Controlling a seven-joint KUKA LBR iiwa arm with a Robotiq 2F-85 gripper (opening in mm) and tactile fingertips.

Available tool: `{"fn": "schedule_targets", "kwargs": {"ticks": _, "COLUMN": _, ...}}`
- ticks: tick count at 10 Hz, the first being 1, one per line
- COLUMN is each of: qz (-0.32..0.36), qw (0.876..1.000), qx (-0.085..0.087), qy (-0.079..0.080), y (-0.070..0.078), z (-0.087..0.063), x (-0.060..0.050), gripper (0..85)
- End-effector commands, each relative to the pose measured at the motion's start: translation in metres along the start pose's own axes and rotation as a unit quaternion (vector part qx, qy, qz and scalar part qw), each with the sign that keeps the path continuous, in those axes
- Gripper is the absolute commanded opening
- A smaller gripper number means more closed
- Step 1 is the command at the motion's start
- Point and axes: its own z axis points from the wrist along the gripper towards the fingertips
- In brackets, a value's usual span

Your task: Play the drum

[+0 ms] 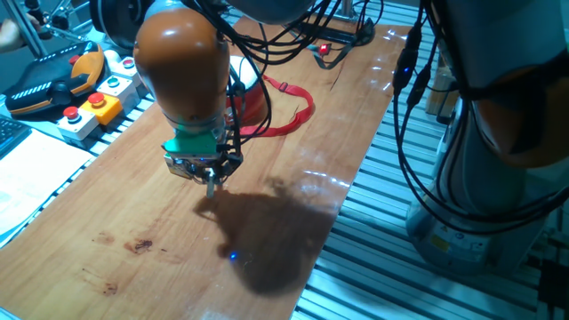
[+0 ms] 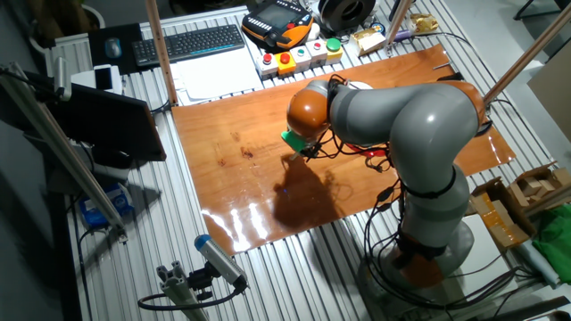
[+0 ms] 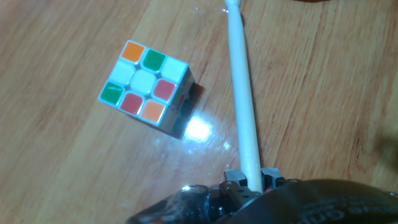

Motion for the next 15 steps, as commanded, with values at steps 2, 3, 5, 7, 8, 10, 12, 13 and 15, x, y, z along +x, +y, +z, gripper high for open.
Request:
{"fn": "schedule_targets", "kwargs": {"ticks": 2, "qz": 0.0, "qw": 1.0, "qx": 0.0, "qy": -0.001, "y": -0.001, "z": 0.002, "x": 0.0, "gripper": 0.7}}
{"fn": "schedule_targets", "kwargs": {"ticks": 3, "qz": 0.0, "qw": 1.0, "qx": -0.001, "qy": -0.003, "y": -0.001, "z": 0.002, "x": 0.0, "gripper": 0.7}}
{"fn": "schedule_targets", "kwargs": {"ticks": 5, "qz": -0.001, "qw": 1.0, "qx": -0.001, "qy": -0.004, "y": -0.001, "z": 0.002, "x": 0.0, "gripper": 0.7}}
{"fn": "schedule_targets", "kwargs": {"ticks": 7, "qz": -0.004, "qw": 1.0, "qx": -0.001, "qy": -0.003, "y": -0.002, "z": 0.003, "x": 0.0, "gripper": 20.7}}
{"fn": "schedule_targets", "kwargs": {"ticks": 8, "qz": -0.001, "qw": 1.0, "qx": -0.001, "qy": -0.004, "y": -0.002, "z": 0.003, "x": 0.0, "gripper": 33.7}}
{"fn": "schedule_targets", "kwargs": {"ticks": 10, "qz": -0.001, "qw": 1.0, "qx": -0.001, "qy": -0.004, "y": -0.002, "z": 0.003, "x": 0.0, "gripper": 28.3}}
{"fn": "schedule_targets", "kwargs": {"ticks": 12, "qz": -0.004, "qw": 1.0, "qx": -0.004, "qy": -0.005, "y": -0.001, "z": 0.001, "x": -0.001, "gripper": 28.3}}
{"fn": "schedule_targets", "kwargs": {"ticks": 13, "qz": -0.01, "qw": 1.0, "qx": 0.0, "qy": -0.013, "y": 0.002, "z": -0.006, "x": -0.004, "gripper": 28.3}}
{"fn": "schedule_targets", "kwargs": {"ticks": 15, "qz": -0.018, "qw": 1.0, "qx": 0.015, "qy": -0.004, "y": 0.009, "z": -0.035, "x": -0.015, "gripper": 23.3}}
